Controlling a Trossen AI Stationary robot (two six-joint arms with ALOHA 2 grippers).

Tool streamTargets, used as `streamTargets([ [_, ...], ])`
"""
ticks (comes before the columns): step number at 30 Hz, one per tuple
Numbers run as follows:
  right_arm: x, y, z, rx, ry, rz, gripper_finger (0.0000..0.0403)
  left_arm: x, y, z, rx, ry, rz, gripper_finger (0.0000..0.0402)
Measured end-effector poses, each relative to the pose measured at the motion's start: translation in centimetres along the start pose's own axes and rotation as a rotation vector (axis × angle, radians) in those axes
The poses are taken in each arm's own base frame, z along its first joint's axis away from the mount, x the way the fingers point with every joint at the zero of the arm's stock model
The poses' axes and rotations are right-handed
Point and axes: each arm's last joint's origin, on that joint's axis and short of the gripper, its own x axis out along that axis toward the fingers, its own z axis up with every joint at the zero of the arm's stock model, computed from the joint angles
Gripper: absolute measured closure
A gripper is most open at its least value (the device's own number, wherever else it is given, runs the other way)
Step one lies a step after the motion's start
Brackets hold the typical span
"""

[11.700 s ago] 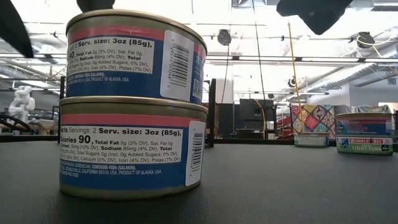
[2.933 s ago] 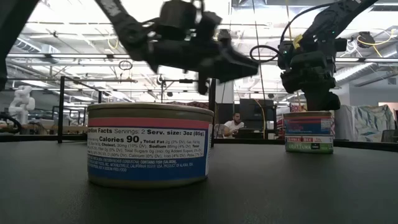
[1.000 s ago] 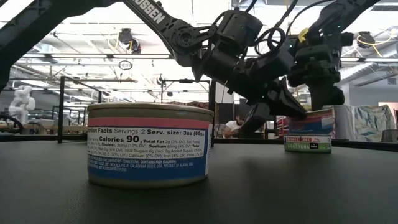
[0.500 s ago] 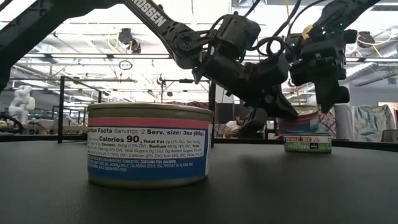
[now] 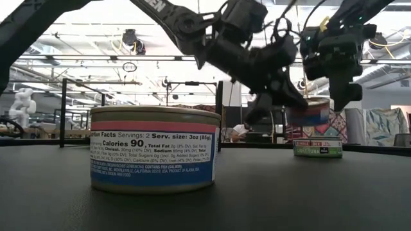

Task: Stack canned seafood by type on shelf
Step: Put the blue tuna can on the shelf

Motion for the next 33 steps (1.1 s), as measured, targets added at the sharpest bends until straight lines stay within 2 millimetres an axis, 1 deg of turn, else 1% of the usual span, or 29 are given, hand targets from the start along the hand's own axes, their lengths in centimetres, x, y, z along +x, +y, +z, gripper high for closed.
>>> streamTargets([
  [6,-1.7,0.6,-1.0,-0.014,-0.099,-0.014,0.0188,-1.6,1.5,0.6,-0.046,0.003,-0.010,0.0401],
  [13,-3.3,1.2,-2.2,-0.061,-0.213,-0.009,0.0188,-4.0,3.1,1.2,-0.148,0.026,-0.049,0.0401],
  [15,-3.6,1.3,-2.3,-0.076,-0.243,-0.004,0.0188,-4.9,3.5,1.4,-0.167,0.029,-0.053,0.0402],
  [18,-4.0,1.5,-2.3,-0.100,-0.291,0.004,0.0188,-6.8,4.0,1.4,-0.205,0.046,-0.072,0.0402],
  [22,-4.2,1.8,-1.8,-0.141,-0.356,0.021,0.0188,-10.1,4.5,1.2,-0.265,0.054,-0.078,0.0401],
  [27,-4.3,2.4,-1.2,-0.231,-0.412,0.035,0.0188,-14.7,4.7,0.0,-0.344,0.059,-0.043,0.0401],
  [29,-4.4,2.6,-1.0,-0.263,-0.433,0.041,0.0188,-16.3,4.5,-0.6,-0.368,0.071,-0.034,0.0401],
  [33,-4.3,2.9,-0.7,-0.296,-0.457,0.051,0.0188,-18.9,3.7,-2.2,-0.411,0.159,0.020,0.0401],
])
